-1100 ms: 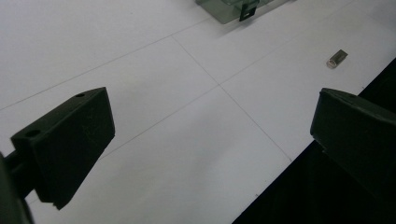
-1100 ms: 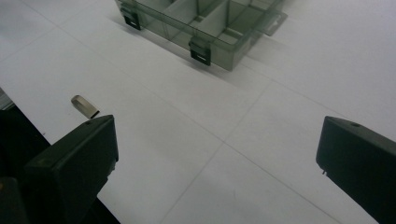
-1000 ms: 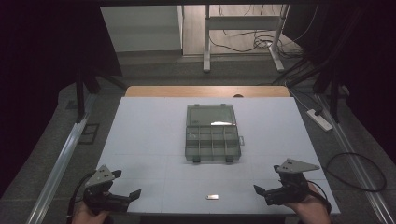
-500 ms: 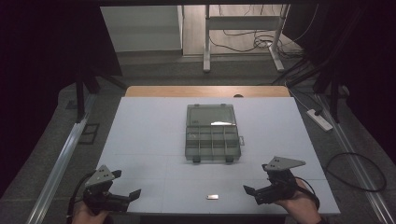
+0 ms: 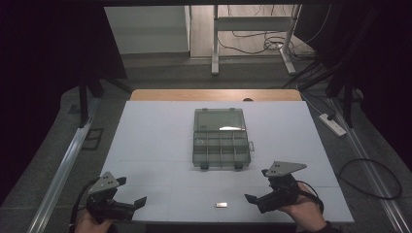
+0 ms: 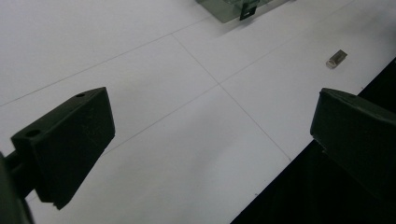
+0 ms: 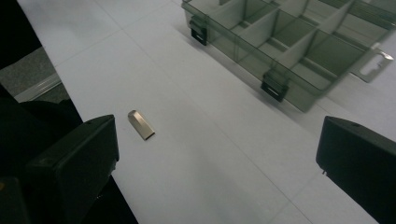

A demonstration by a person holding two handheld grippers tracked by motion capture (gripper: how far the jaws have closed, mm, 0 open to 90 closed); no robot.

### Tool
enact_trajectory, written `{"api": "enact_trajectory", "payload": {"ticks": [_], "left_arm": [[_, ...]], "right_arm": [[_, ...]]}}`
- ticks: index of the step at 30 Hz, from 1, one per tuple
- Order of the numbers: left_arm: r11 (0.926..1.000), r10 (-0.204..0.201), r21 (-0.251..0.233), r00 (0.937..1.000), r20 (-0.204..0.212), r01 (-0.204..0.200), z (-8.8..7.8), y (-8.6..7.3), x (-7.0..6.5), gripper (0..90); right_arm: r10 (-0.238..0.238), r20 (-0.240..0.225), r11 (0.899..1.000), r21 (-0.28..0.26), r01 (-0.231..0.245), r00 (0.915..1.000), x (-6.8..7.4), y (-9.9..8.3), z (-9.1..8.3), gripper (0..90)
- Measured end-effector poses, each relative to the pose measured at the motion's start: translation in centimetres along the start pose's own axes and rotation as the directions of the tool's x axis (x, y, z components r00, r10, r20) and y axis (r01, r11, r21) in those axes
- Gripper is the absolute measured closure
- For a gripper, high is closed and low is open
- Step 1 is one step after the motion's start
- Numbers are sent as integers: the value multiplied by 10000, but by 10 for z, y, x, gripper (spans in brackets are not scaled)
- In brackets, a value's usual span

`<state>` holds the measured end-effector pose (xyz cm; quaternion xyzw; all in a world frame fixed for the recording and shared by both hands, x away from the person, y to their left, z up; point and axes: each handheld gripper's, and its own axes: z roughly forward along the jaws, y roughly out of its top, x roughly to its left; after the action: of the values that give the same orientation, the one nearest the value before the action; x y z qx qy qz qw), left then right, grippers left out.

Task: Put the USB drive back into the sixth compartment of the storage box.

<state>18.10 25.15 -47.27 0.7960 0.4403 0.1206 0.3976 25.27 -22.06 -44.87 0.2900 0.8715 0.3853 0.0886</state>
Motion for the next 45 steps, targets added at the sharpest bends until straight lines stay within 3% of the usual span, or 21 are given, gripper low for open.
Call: {"api": "enact_trajectory", "payload": {"ticks": [4,9,29,45], "left_arm": [[10000,14,15,10000,-14,-14,0,0,0,0],[10000,5,19,10000,-16,-5,0,0,0,0],[10000,49,58,10000,-62,-49,0,0,-1,0],[9999,67,80,10000,-63,-66,0,0,-1,0]], "right_arm": [[-133,-138,9997,185,136,9998,2,3,5,0],[39,-435,9992,393,-22,9990,1,8,13,0],[-613,-471,9932,962,656,9970,12,21,40,0],[-617,-744,9905,1181,702,9953,18,27,56,0]]}}
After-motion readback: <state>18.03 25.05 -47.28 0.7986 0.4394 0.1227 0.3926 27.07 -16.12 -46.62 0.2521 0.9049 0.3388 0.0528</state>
